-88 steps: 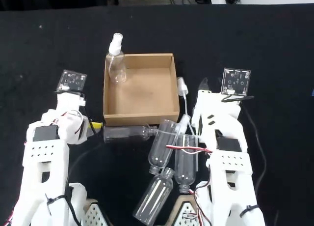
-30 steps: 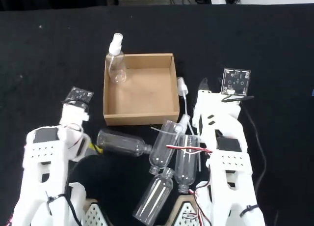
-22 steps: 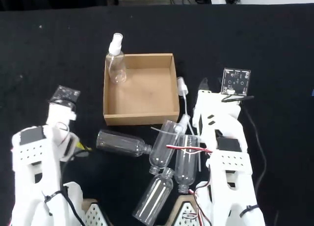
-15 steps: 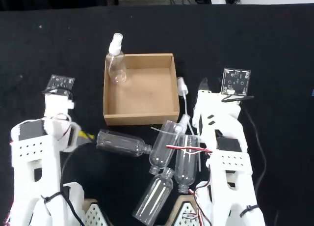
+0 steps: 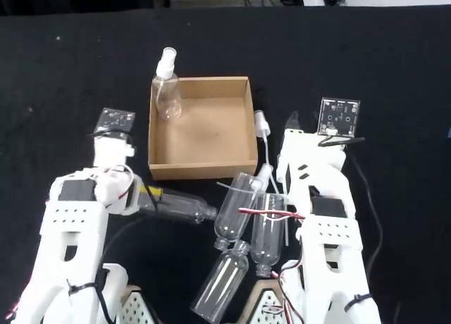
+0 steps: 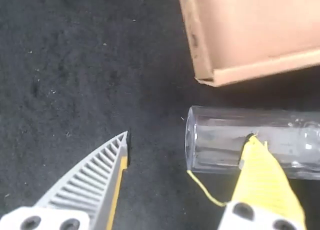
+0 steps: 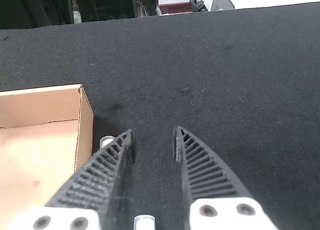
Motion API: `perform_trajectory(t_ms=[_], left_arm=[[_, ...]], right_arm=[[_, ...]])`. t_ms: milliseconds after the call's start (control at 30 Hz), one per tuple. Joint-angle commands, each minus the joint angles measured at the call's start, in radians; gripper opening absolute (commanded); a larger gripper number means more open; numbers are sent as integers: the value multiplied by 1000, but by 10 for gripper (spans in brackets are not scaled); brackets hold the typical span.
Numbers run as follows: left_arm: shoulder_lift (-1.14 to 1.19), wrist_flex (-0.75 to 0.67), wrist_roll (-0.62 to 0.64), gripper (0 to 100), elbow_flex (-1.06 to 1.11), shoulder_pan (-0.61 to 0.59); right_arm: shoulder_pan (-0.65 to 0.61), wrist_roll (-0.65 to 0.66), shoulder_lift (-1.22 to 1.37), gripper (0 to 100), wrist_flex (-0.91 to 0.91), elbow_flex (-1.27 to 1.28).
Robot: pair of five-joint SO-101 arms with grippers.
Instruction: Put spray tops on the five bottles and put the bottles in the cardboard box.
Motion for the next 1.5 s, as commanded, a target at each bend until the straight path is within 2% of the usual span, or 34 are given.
perform_trajectory(t_ms=[0,367,567,700,800,967,1100,1233,1333,1467], left_arm=[[-2,-40,-37,329,36,-101],[-2,-11,-390,329,-39,-481],[-3,-3,-477,329,-120,-593],[3,130,-470,329,-220,-541],[3,181,-367,329,-255,-446],[5,29,-176,329,-219,-295],[5,-132,-91,329,-143,-234],[5,-245,-86,329,-47,-229],[5,-270,-117,329,22,-234],[3,-267,-178,329,41,-344]], right_arm=[[-11,8,-7,113,-32,1],[-11,8,-7,113,-32,1],[-11,8,-7,113,-32,1],[-11,8,-7,113,-32,1],[-11,8,-7,113,-32,1],[-11,8,-7,113,-32,1],[-11,8,-7,113,-32,1],[-11,8,-7,113,-32,1],[-11,8,-7,113,-32,1],[-11,8,-7,113,-32,1]])
